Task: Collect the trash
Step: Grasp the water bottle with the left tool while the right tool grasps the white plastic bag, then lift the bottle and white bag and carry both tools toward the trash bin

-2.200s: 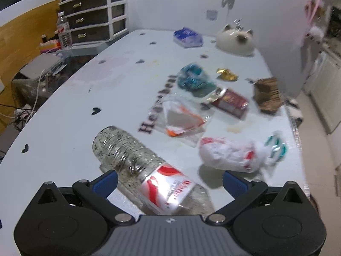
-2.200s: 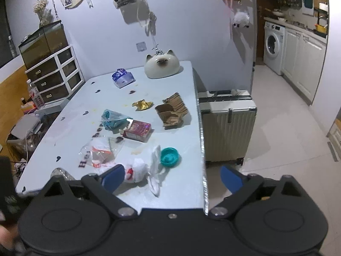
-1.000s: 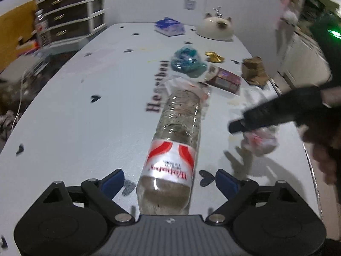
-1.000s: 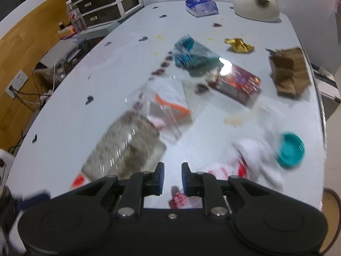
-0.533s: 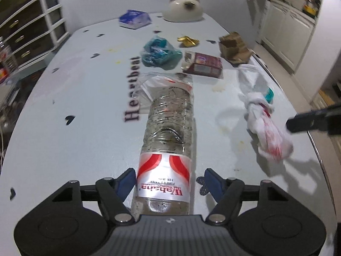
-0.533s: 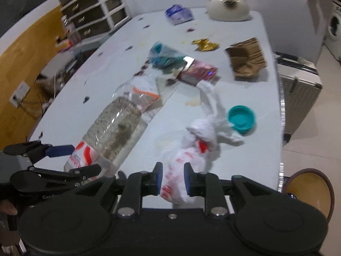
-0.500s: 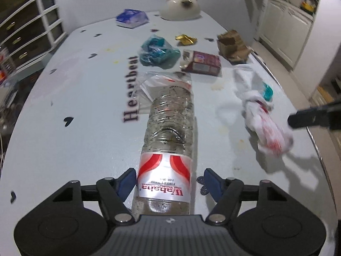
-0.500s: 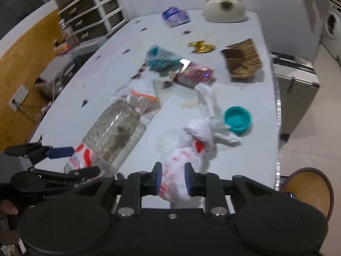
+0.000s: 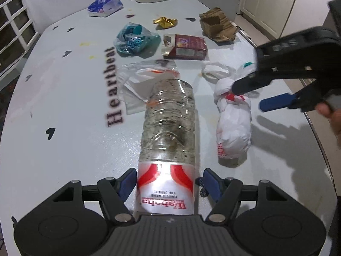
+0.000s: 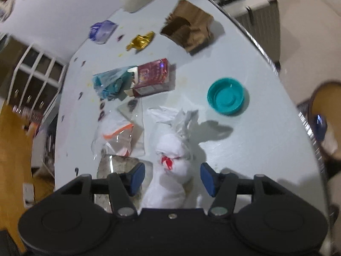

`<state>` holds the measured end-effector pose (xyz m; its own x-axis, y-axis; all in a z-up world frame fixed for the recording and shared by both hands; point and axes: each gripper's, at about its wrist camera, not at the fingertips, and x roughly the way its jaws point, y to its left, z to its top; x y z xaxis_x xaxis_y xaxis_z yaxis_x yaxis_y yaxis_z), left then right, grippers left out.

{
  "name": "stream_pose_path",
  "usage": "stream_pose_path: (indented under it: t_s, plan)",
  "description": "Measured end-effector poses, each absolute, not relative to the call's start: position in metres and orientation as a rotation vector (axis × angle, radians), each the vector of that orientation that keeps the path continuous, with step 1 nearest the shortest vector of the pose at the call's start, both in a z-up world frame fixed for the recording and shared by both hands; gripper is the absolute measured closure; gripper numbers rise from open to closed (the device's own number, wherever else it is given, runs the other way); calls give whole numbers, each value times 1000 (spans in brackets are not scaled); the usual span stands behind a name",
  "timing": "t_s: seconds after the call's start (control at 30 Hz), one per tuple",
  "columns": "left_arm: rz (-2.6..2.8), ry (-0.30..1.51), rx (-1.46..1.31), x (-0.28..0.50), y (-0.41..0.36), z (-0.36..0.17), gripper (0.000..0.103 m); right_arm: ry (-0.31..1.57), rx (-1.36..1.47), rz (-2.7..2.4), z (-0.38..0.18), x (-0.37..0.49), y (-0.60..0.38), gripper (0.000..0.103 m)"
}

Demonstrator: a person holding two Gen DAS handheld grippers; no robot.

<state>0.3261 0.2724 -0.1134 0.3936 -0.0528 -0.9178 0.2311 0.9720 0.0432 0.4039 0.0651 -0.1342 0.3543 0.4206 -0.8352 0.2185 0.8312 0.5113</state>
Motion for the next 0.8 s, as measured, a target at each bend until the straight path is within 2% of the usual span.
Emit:
stream_pose_path:
  t_s: [0.23, 0.4, 0.47, 0.5, 0.53, 0.8]
  plan:
    - [-187, 1176, 195, 332, 275, -120, 34, 1290, 665, 97, -158, 398, 94, 45]
    - [-196, 1197, 194, 339, 276, -124, 34, 1253, 609, 87, -157, 395, 97, 59]
    - [-202, 1207, 183, 341, 276, -125, 35, 1257, 574, 103, -157, 396, 94, 71]
    - [-203, 1211, 172, 342, 276, -126, 38, 1258, 540, 116, -156, 397, 93, 73]
    - [-205, 1213, 154, 343, 277, -126, 42, 1251, 486, 140, -154, 396, 93, 74]
    - [-169, 1159, 64, 329, 275, -119, 43, 1188, 222, 242, -139, 374, 77, 78]
